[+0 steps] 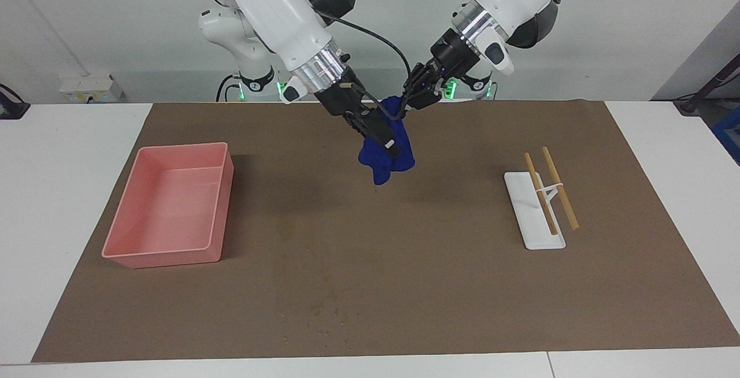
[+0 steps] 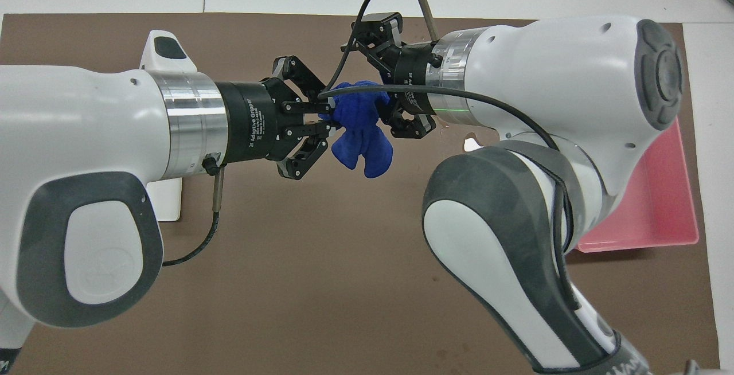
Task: Wipe water with towel using both arms
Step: 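Grasp the blue cloth with the right gripper beside the left gripper, then open and withdraw the left gripper while the right gripper carries the cloth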
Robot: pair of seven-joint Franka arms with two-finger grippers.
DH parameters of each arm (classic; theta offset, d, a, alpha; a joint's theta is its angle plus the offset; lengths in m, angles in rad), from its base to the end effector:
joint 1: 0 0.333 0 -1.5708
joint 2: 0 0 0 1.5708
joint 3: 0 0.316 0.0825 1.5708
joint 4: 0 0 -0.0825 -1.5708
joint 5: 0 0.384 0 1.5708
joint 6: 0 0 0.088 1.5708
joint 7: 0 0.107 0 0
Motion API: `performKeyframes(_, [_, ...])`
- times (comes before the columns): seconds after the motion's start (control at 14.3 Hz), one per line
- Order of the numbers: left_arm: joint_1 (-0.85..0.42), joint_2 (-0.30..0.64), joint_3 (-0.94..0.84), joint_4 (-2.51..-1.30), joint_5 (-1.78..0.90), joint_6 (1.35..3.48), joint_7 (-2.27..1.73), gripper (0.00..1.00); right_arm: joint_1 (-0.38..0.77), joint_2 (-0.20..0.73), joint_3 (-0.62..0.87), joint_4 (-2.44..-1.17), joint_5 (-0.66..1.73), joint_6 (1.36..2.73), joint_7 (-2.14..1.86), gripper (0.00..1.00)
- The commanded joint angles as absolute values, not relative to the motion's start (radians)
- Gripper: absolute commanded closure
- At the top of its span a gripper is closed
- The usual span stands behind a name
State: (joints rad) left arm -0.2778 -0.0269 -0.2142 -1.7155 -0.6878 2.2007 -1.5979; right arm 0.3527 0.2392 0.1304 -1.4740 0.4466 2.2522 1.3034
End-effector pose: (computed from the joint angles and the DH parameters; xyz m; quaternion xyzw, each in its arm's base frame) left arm 0.5135 -0.3021 0.6451 0.7115 0.5831 -0.1494 0.3625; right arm 0.5992 0.3155 0.6052 -0.8211 0.4597 0.0063 0.3383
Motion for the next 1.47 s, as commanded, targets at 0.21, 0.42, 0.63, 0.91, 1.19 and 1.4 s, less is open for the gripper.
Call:
performKeyframes(0.21, [-0.290,-0.038,-0.202,-1.729,-0.724,2.286,-1.572,1.00,0.356,0.219,0.129,-1.482,0.449,2.163,1.312,0.84])
performKeyframes(0.42, [-0.290,-0.038,-0.203,-1.730,-0.724,2.289,-1.574,1.00,0.344,0.203,0.129,-1.489,0.449,2.114,1.276,1.00])
performKeyframes(0.63, [-0.290,-0.040,-0.201,-1.732,-0.721,2.283,-1.575,0.64,0.339,0.195,0.126,-1.491,0.448,2.103,1.243,1.00])
performKeyframes(0.91, [-0.270,-0.037,-0.193,-1.732,-0.684,2.283,-1.578,0.00,0.322,0.190,0.120,-1.491,0.446,2.099,1.236,1.00])
performKeyframes(1.19, [-0.236,-0.032,-0.190,-1.730,-0.422,2.272,-1.459,0.00,0.299,0.187,0.120,-1.493,0.399,2.098,1.160,1.00])
performKeyframes(1.4, [-0.198,-0.040,-0.189,-1.726,-0.268,2.133,-1.187,0.00,0.285,0.187,0.121,-1.496,0.310,2.098,1.138,1.00])
